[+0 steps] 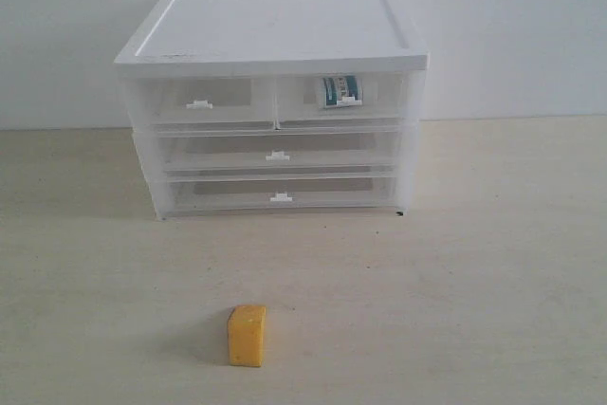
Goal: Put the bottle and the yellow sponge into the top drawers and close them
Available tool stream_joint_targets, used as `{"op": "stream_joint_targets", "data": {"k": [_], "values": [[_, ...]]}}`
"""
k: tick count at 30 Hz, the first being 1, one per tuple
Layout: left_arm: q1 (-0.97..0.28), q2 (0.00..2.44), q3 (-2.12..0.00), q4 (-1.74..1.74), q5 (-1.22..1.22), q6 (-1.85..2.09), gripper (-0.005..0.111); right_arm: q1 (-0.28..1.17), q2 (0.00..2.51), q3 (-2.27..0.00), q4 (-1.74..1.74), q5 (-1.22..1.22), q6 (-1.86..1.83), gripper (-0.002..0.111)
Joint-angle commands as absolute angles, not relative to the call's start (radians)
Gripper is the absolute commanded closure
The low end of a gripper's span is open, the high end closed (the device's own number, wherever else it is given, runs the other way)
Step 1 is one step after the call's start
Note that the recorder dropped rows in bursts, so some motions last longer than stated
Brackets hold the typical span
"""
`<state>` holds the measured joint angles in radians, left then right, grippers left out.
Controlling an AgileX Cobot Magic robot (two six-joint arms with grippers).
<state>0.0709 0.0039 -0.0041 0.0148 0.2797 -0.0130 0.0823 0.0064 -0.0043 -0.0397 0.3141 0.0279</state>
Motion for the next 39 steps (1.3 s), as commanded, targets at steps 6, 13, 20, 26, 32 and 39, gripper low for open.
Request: {"op": "stream_joint_targets", "data": {"k": [6,13,20,26,32,39], "values": [[0.074,0.000,0.000,0.011,0.277,-0.010,0.102,0.078,0.000,0.000,-0.012,0.311,0.021,0.107],[0.074,0.000,0.000,0.011,0.277,-0.010,0.102,0.078,0.000,0.000,-0.012,0.321,0.021,0.107],[0.074,0.000,0.000,0.011,0.277,-0.010,0.102,0.078,0.000,0.000,-0.012,0.321,0.021,0.107],[0.074,0.000,0.000,-0.038,0.120,-0.011,0.102,0.078,0.000,0.000,-0.012,0.321,0.021,0.107],[0.074,0.000,0.000,-0.147,-0.080,-0.061,0.102,0.078,0.000,0.000,-0.012,0.321,0.024,0.107],[0.072,0.131,-0.043,-0.058,-0.259,-0.213,0.102,0.078,0.000,0.000,-0.012,0.321,0.024,0.107]]}}
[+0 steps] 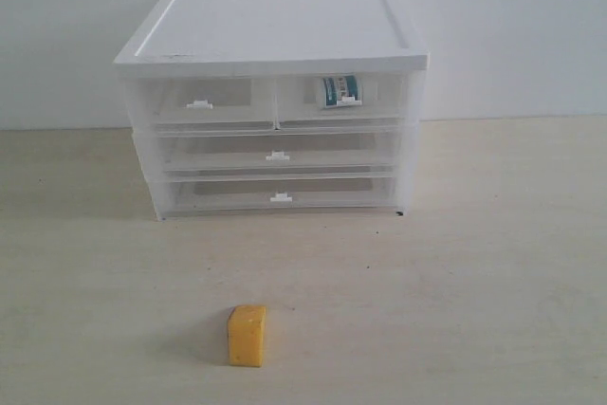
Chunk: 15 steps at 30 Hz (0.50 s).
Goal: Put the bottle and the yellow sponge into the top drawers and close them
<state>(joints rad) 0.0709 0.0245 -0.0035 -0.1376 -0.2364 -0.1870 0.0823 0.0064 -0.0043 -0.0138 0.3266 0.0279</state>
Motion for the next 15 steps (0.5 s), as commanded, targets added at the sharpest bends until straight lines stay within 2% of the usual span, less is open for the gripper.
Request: {"op": "stream_joint_targets", "data": {"k": [1,7,15], "values": [[0.072,0.182,-0.073,-0.055,-0.271,-0.213,0.102,0.078,0.000,0.000,-0.012,0.321,0.024,0.107],[0.072,0.492,-0.261,0.021,-0.306,-0.209,0.102,0.078,0.000,0.000,-0.012,0.321,0.024,0.107],[0.043,0.775,-0.400,0.180,-0.252,-0.289,0.102,0.078,0.000,0.000,-0.012,0.322,0.024,0.107]]}}
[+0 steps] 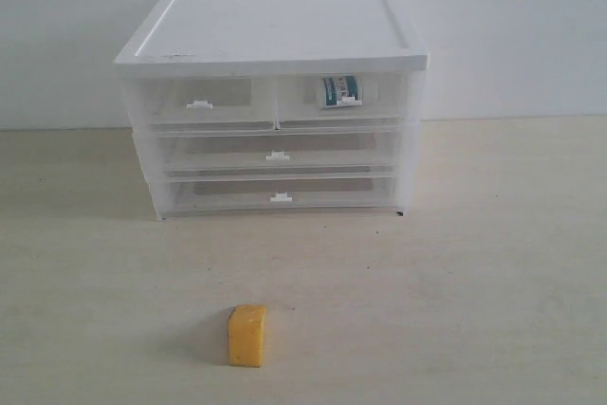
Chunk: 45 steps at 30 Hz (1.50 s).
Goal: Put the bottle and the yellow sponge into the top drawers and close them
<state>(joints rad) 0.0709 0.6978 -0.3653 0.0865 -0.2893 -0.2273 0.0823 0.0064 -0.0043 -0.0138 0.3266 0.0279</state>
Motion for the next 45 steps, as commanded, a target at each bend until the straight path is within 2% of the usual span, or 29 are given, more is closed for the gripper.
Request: {"op": "stream_joint_targets", "data": {"k": [1,9,21,26,35,45], "values": [[0.028,0.798,-0.408,0.197,-0.252,-0.301,0.102,0.078,0.000,0.000,-0.012,0.322,0.024,0.107],[-0.140,0.940,-0.464,0.210,-0.292,-0.269,0.102,0.078,0.000,0.000,-0.012,0.322,0.024,0.107],[-0.319,1.199,-0.526,0.180,-0.401,-0.227,0.102,0.078,0.000,0.000,-0.012,0.322,0.024,0.107],[-0.386,1.301,-0.526,-0.058,-0.512,0.000,0.102,0.078,0.000,0.000,-0.012,0.322,0.024,0.107],[-0.578,1.480,-0.526,-0.435,-0.823,0.328,0.102,0.078,0.000,0.000,-0.012,0.322,0.024,0.107],[-0.605,1.654,-0.572,-0.464,-0.920,0.254,0.102,0.078,0.000,0.000,-0.012,0.322,0.024,0.107]]}}
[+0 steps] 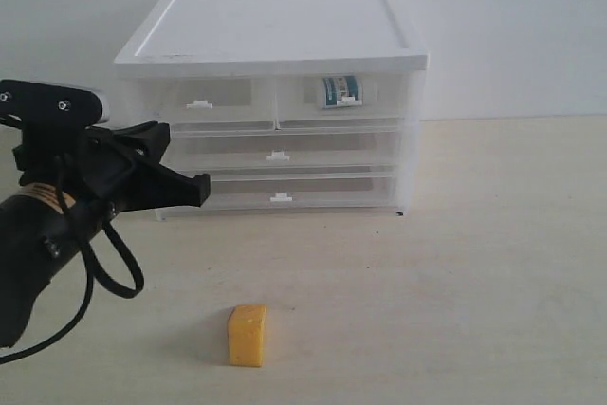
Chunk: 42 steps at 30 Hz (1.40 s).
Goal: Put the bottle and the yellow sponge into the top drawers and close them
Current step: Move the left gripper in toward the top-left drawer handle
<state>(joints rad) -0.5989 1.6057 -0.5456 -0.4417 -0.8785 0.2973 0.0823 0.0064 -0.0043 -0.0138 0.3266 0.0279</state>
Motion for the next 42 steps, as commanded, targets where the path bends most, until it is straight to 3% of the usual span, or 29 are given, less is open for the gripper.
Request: {"op": "stream_joint_targets", "data": {"k": [1,7,13,21,34,42], "values": [[-0.605,1.665,-0.579,-0.472,-0.920,0.246,0.102,0.078,0.000,0.000,-0.012,0.322,0.024,0.107],[-0.605,1.693,-0.597,-0.474,-0.936,0.246,0.098,0.078,0.000,0.000,-0.012,0.322,0.024,0.107],[-0.605,1.693,-0.601,-0.425,-0.934,0.192,0.065,0.078,0.000,0.000,-0.012,0.322,0.024,0.107],[-0.603,1.718,-0.617,-0.417,-0.941,0.142,0.030,0.078,0.000,0.000,-0.012,0.322,0.024,0.107],[-0.603,1.869,-0.673,-0.438,-1.206,0.142,0.029,0.078,0.000,0.000,-0.012,0.322,0.024,0.107],[-0.603,1.927,-0.717,-0.453,-1.221,0.142,0.032,0.078,0.000,0.000,-0.012,0.322,0.024,0.107]]}}
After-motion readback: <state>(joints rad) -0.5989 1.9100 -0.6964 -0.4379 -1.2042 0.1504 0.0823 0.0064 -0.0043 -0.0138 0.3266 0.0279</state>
